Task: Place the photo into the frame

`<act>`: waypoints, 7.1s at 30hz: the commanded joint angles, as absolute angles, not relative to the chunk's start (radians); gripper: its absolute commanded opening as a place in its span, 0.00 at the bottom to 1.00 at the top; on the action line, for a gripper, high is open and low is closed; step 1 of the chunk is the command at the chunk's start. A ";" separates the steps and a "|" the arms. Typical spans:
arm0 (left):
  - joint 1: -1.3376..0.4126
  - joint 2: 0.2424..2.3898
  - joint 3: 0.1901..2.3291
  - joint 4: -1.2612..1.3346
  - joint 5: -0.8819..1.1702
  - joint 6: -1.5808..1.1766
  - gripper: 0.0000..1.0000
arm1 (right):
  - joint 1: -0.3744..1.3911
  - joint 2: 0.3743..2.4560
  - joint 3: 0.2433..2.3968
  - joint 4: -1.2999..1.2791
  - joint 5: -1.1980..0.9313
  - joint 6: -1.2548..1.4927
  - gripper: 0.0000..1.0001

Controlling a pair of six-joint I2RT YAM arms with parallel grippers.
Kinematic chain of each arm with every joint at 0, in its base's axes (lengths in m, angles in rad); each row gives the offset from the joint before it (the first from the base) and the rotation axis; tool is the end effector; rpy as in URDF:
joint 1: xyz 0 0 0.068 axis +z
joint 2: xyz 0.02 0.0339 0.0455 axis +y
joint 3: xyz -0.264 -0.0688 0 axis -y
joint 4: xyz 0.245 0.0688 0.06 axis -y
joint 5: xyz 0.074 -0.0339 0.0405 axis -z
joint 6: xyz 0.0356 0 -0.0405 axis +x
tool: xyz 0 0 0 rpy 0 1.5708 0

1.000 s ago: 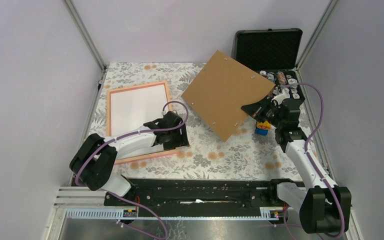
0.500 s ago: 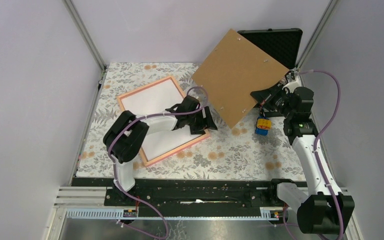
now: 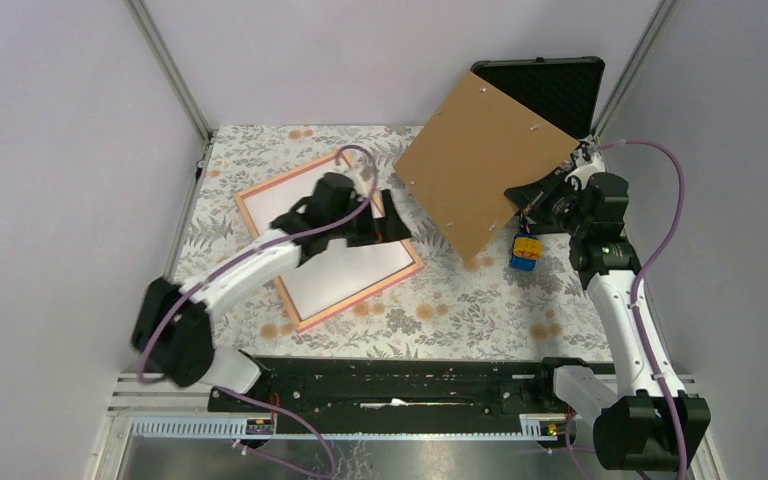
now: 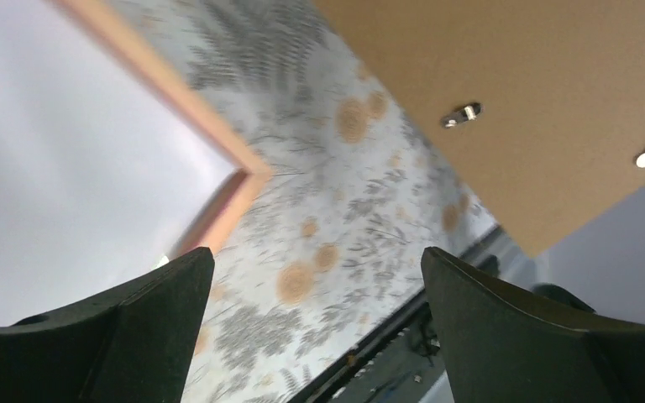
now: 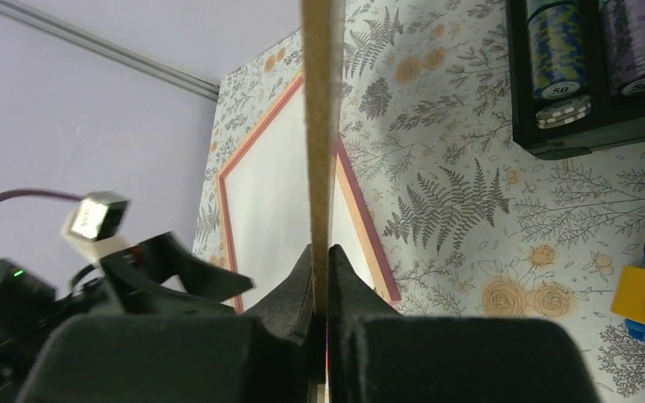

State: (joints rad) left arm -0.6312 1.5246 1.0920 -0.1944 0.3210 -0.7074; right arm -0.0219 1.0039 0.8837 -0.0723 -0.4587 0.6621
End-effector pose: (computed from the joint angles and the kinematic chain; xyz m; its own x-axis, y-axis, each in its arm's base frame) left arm 0.2700 -0.2113 0.2657 -0.8580 -0.1367 -0.4952 0.2746 0.6927 -0.6670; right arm 0.2329 0.0107 0.3461 -0.4059 0.5602 -0.7221 -0.2096 0.7119 0.6702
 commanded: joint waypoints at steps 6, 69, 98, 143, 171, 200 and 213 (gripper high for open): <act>-0.507 1.112 0.856 -0.710 -0.190 -0.795 0.98 | -0.026 0.995 0.922 0.061 -0.525 0.688 0.00; -0.293 0.932 0.910 -0.250 -0.100 -0.801 0.99 | 0.201 1.254 0.733 0.520 -0.674 1.031 0.00; -0.229 1.058 1.062 0.135 -0.379 -0.606 0.99 | 0.552 1.925 0.806 1.192 -0.203 1.439 0.00; -0.218 1.009 1.025 0.140 -0.360 -0.592 0.99 | 0.667 1.959 0.891 1.062 -0.135 1.395 0.03; -0.217 0.971 1.020 0.131 -0.343 -0.601 0.99 | 0.687 1.863 1.137 0.208 -0.074 1.176 1.00; -0.242 0.975 1.041 0.098 -0.242 -0.657 0.99 | 0.771 1.739 1.067 0.162 -0.258 0.802 0.84; -0.242 0.964 1.037 0.085 -0.234 -0.653 0.99 | 0.925 1.865 1.113 0.235 -0.241 0.808 0.60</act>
State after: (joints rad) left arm -0.2420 0.9947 1.0119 0.0589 -0.2279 -0.6628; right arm 0.9203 1.8603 1.0824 0.1905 -0.2546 0.8288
